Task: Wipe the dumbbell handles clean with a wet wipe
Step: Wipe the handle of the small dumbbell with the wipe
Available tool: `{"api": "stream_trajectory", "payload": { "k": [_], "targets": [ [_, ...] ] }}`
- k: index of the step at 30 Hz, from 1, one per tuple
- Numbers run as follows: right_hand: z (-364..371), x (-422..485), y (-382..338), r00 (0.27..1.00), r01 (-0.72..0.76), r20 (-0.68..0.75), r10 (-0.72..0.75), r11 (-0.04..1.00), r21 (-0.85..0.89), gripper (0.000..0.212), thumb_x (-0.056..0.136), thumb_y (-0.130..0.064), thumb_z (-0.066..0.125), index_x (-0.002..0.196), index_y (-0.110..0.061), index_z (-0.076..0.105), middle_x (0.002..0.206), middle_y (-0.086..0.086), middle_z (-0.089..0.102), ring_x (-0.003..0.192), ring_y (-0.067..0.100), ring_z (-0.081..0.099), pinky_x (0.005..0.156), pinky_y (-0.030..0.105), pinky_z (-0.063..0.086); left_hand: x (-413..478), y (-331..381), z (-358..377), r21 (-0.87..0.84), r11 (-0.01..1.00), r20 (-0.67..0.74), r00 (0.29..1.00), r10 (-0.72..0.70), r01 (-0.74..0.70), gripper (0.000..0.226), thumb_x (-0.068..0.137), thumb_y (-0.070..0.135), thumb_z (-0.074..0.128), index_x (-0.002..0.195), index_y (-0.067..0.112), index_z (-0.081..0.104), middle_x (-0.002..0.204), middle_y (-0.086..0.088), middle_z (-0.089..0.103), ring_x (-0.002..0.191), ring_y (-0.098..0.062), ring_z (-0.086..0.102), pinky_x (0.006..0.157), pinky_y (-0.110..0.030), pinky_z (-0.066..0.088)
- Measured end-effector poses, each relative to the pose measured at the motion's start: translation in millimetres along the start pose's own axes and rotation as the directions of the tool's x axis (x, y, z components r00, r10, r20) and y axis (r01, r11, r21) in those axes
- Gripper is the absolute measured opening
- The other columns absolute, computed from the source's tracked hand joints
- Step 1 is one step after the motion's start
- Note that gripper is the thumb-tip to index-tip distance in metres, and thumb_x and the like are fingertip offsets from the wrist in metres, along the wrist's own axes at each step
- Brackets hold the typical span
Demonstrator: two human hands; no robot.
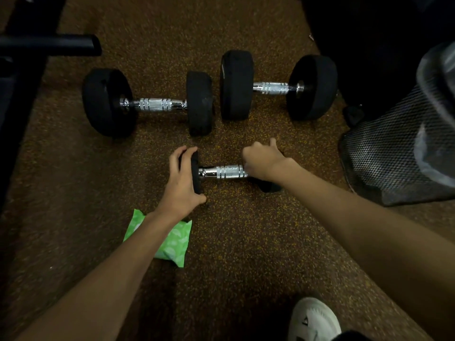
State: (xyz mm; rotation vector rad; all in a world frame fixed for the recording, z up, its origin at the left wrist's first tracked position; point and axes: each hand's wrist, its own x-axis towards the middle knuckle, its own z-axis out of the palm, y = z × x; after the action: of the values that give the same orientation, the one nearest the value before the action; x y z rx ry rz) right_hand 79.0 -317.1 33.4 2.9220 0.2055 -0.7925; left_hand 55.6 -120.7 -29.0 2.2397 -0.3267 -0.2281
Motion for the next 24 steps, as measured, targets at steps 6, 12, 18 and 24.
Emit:
{"api": "stream_trajectory", "payload": {
  "k": [6,12,18,24],
  "targets": [
    [53.2,-40.7,-6.5,0.922,-0.031,-0.388,0.004,0.997,-0.064,0.028,0.09,-0.006,0.049,0.116,-0.006,0.058,0.111,0.011,0.062,0.107,0.029,0.057,0.104,0.047,0.029,-0.5,1.7,-1.1,0.005,1.0,0.009,1.0,-0.001,0.001,0.107,0.054,-0.003,0.083,0.142,0.019,0.026,0.147,-0.005,0.011,0.129,-0.009,0.019,0.098,-0.018,0.03],
    [49.7,-36.1,-9.0,0.914,-0.089,-0.395,0.088,0.996,0.015,0.026,0.087,-0.004,0.05,0.111,-0.007,0.059,0.108,0.011,0.062,0.105,0.029,0.056,0.102,0.05,0.027,3.1,1.8,-0.8,0.001,1.0,0.002,1.0,-0.005,0.005,0.108,0.052,-0.004,0.083,0.142,0.017,0.028,0.146,-0.006,0.012,0.127,-0.006,0.017,0.103,-0.02,0.029],
    [40.4,-10.2,-12.7,0.946,-0.131,-0.294,0.135,0.991,0.034,0.029,0.089,-0.01,0.049,0.118,-0.012,0.052,0.116,0.009,0.061,0.111,0.029,0.054,0.108,0.051,0.019,4.9,1.0,-0.9,0.016,1.0,-0.006,1.0,0.001,-0.001,0.109,0.049,-0.003,0.083,0.142,0.016,0.029,0.145,-0.006,0.015,0.126,-0.004,0.017,0.102,-0.015,0.024],
    [80.3,-37.4,-33.6,0.806,-0.2,-0.559,0.195,0.978,0.053,0.02,0.077,-0.002,0.052,0.09,-0.006,0.066,0.083,0.012,0.067,0.073,0.027,0.065,0.068,0.034,0.049,3.9,2.9,-1.3,0.018,1.0,-0.011,1.0,-0.006,0.006,0.109,0.05,-0.003,0.084,0.142,0.016,0.029,0.146,-0.006,0.014,0.126,-0.003,0.016,0.101,-0.012,0.021]
  ]
}}
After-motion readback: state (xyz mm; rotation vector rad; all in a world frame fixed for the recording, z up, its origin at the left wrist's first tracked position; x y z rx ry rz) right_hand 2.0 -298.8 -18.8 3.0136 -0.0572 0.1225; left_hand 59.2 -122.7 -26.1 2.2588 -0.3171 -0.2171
